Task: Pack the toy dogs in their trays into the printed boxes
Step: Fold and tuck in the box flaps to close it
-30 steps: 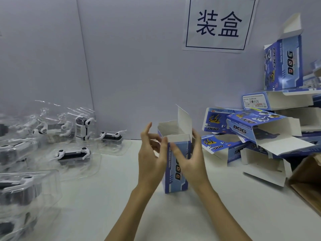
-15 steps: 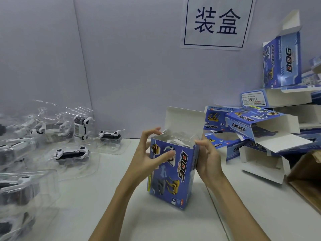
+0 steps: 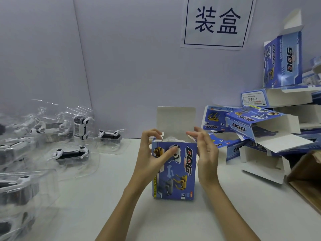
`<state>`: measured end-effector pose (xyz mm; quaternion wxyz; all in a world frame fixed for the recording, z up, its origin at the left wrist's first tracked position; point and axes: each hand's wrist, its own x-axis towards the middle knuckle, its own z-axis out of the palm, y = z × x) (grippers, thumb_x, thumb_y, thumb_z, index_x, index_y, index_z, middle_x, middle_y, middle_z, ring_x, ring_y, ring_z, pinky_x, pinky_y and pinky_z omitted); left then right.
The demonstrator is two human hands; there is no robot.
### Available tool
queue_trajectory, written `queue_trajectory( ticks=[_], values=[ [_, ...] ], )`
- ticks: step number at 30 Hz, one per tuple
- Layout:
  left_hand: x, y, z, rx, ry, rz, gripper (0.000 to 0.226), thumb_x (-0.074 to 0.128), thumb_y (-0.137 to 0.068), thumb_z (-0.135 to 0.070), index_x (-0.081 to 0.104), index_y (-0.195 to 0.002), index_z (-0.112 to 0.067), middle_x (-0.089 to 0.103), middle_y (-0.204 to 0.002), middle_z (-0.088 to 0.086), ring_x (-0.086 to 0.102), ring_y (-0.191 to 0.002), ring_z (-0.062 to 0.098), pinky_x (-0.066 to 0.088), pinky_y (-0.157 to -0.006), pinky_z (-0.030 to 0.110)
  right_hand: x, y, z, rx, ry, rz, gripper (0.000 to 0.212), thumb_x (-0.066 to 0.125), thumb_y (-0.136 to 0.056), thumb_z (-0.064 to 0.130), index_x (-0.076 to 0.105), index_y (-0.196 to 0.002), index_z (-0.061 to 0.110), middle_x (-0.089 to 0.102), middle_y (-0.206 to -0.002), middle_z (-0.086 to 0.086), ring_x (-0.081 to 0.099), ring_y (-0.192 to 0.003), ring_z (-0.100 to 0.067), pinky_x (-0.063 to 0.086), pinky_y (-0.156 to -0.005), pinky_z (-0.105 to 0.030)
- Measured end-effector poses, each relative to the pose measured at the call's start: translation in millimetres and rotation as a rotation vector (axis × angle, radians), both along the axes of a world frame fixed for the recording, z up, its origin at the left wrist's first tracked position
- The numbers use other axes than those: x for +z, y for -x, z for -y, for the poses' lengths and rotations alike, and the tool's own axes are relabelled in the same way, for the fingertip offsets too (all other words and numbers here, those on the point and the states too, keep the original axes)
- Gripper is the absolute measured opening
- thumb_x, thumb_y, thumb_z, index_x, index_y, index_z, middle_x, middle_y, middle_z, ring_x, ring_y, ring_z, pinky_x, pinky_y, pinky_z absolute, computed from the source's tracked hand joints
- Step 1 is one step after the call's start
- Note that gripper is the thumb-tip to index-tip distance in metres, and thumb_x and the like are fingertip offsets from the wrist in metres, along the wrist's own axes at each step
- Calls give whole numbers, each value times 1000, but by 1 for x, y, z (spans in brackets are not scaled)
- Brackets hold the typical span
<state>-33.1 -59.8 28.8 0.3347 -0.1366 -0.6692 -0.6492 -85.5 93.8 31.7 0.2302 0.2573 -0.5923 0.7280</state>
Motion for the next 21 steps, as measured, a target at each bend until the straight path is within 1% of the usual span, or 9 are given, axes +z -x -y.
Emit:
queue_trajectory(
  ticks=[3, 6, 9, 11, 13, 16, 18, 19, 21],
  values=[
    [-2, 0, 0, 73, 68, -19, 49, 83, -86, -34, 46, -114, -18, 53, -123, -13, 61, -123, 18, 65, -74, 34, 6, -4, -3, 56, 27, 70, 40, 53, -98, 55, 78, -101, 23, 69, -131, 14, 64, -128, -12, 57, -93, -26],
    [-1, -2, -1, 131, 88, -19, 40, 62, -94, -54, 49, -109, -18, 56, -120, -10, 63, -109, 19, 59, -81, 41, 9, -1, -4, -24, -39, 27, 33, 66, -99, 34, 72, -82, 6, 63, -139, 13, 57, -132, 3, 47, -96, -11],
    [3, 0, -2, 145, 8, -3, 30, 54, -101, -45, 52, -100, -15, 60, -112, -8, 64, -98, 22, 59, -71, 53, 7, 1, -1, -89, -48, 16, 28, 64, -103, 14, 68, -80, -1, 68, -123, 23, 62, -122, 5, 48, -87, -10],
    [5, 0, -2, 135, -24, 7, 17, 55, -98, -31, 51, -96, -14, 60, -111, -4, 64, -103, 29, 58, -68, 56, 6, 1, 3, -101, -14, 19, 21, 63, -104, 14, 69, -86, 4, 70, -115, 17, 65, -115, -2, 54, -85, -20],
    [5, 0, -4, 104, -65, 17, 9, 53, -96, -25, 50, -101, -19, 60, -111, -3, 66, -100, 30, 59, -64, 51, 7, -2, 5, -70, 46, 12, 4, 63, -104, 13, 65, -101, 11, 71, -107, 12, 68, -103, -9, 57, -84, -26],
    [5, 0, -8, 87, -102, -1, 36, 49, -94, -21, 43, -127, -34, 55, -113, -10, 64, -97, 16, 62, -67, 47, 9, -8, 6, -42, 114, -45, 19, 60, -105, 16, 50, -120, 21, 68, -103, 15, 67, -100, -8, 52, -85, -17],
    [4, 1, -8, 113, -40, -6, 54, 45, -95, -22, 37, -144, -42, 51, -115, -8, 59, -97, 6, 61, -65, 35, 8, -8, 7, -53, 68, -72, 31, 53, -107, 25, 49, -137, 27, 67, -109, 7, 65, -103, -12, 51, -87, -18],
    [5, 2, -7, 126, -15, -6, 55, 44, -95, -24, 37, -146, -46, 47, -117, -3, 57, -96, 4, 59, -64, 31, 7, -8, 7, -51, 37, -70, 32, 49, -107, 29, 52, -140, 28, 66, -114, 3, 64, -107, -13, 52, -89, -21],
    [4, 2, -7, 119, -31, -8, 45, 46, -96, -28, 44, -133, -55, 42, -119, 3, 57, -101, 13, 58, -65, 30, 6, -7, 7, -24, 16, -54, 28, 43, -108, 37, 60, -127, 25, 66, -112, 3, 63, -107, -14, 52, -89, -30]
  ],
)
